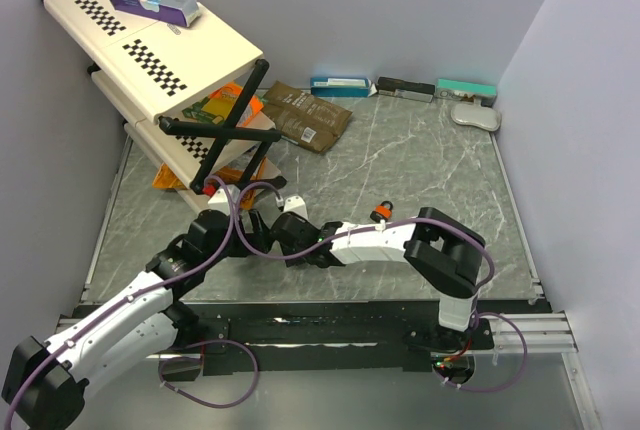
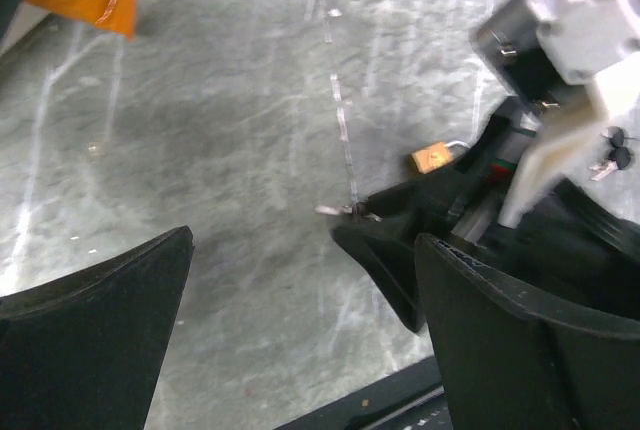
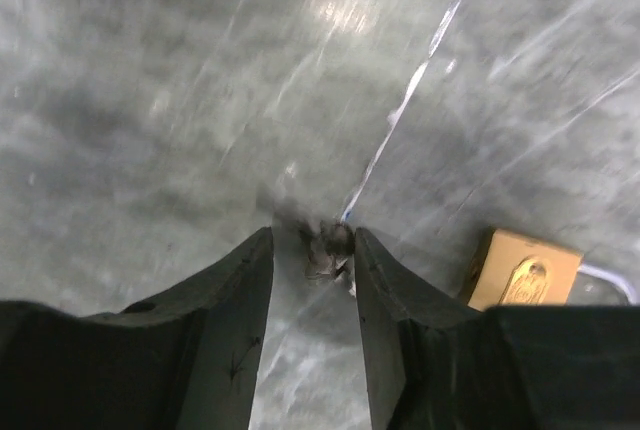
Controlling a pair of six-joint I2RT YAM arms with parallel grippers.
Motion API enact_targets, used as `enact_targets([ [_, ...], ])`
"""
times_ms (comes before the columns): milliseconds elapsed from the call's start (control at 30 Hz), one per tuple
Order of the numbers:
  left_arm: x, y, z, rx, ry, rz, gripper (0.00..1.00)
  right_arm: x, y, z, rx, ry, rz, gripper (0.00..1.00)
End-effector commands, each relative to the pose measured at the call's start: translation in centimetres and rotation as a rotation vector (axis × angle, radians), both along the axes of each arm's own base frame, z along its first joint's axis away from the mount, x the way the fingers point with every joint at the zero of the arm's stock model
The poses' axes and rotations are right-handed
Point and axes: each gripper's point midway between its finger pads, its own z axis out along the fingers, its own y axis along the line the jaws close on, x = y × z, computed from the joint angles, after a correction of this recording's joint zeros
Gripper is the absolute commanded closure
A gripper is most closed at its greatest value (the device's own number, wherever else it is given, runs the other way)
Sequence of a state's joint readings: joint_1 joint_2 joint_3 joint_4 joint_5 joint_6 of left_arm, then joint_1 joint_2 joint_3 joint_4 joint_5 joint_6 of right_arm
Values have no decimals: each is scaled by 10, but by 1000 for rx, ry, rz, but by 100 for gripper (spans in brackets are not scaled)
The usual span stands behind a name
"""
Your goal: Unlock with the key
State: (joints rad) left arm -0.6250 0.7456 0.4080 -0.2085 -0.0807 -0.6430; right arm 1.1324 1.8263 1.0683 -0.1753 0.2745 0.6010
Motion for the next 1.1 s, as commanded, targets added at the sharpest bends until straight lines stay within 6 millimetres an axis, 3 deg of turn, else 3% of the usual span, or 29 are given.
enact_targets([
  [0, 11, -33, 59, -188, -140, -75, 1, -9, 19, -3, -9, -9, 80, 55],
  [367, 10, -36, 59, -191, -137, -90, 1, -14, 14, -4, -58, -27, 98, 64],
  [467, 10, -37, 57, -193, -130, -94, 0, -16, 14, -5, -60, -26, 104, 72],
  [600, 10, -40, 53, -196, -116, -103, 1, -19, 11, -3, -54, -21, 95, 90],
  [733, 8, -43, 45, -195, -88, -116, 0, -19, 6, 2, -51, -14, 71, 99],
  [767, 10, -45, 50, -214, -102, -119, 0, -19, 5, 4, -51, -15, 66, 100],
  [1067, 7, -65, 34, -239, -57, -206, 1, -18, -2, 23, 14, -10, 9, 100],
])
